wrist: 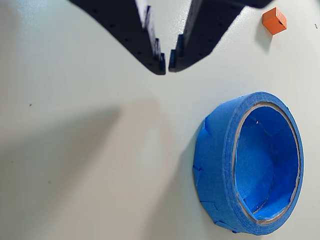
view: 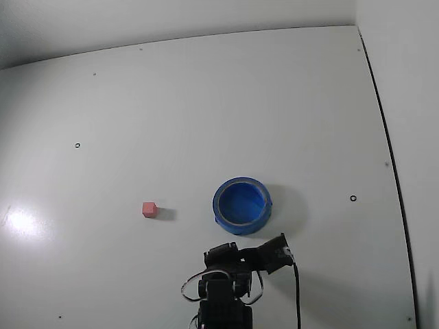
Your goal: Grasp a block and put it in the bin.
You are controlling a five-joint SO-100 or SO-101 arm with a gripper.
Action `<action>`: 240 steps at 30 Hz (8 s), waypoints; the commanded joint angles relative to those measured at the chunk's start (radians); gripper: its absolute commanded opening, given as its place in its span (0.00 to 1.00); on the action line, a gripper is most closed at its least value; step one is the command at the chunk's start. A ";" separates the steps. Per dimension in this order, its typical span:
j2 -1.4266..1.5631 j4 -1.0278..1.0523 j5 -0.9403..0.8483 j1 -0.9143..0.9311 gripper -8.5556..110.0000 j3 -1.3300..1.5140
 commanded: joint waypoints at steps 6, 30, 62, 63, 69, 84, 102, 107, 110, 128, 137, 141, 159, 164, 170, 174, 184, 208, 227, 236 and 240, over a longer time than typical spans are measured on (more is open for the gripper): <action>0.009 -0.014 -0.006 -0.005 0.07 -0.006; -0.009 0.003 -0.514 -0.006 0.09 -0.290; -1.184 0.137 -0.759 -0.499 0.26 -1.348; -1.204 0.135 -0.759 -0.503 0.26 -1.356; -1.279 0.123 -0.759 -0.535 0.26 -1.388; -1.540 0.121 -0.759 -0.561 0.26 -1.526; -1.807 0.121 -0.769 -0.552 0.26 -1.720; -1.850 0.121 -0.772 -0.551 0.26 -1.769; -1.882 0.121 -0.772 -0.551 0.26 -1.786; -2.014 0.121 -0.776 -0.551 0.22 -1.870; -1.997 0.121 -0.764 -0.549 0.09 -1.852; -1.970 0.123 -0.759 -0.546 0.07 -1.852; -1.437 0.137 -0.428 -0.055 0.07 -1.839; -1.422 0.121 -0.476 0.060 0.07 -1.660; -1.417 0.118 -0.526 0.109 0.07 -1.428; -1.371 0.049 -0.531 0.109 0.07 -1.324; -1.120 -0.161 -0.538 0.109 0.09 -1.042; -0.979 -0.222 -0.520 0.114 0.08 -0.933; 0.095 -0.218 0.390 0.123 0.07 -0.650; 0.026 -0.206 0.164 0.109 0.07 -0.368; 0.023 -0.160 0.114 0.109 0.07 -0.218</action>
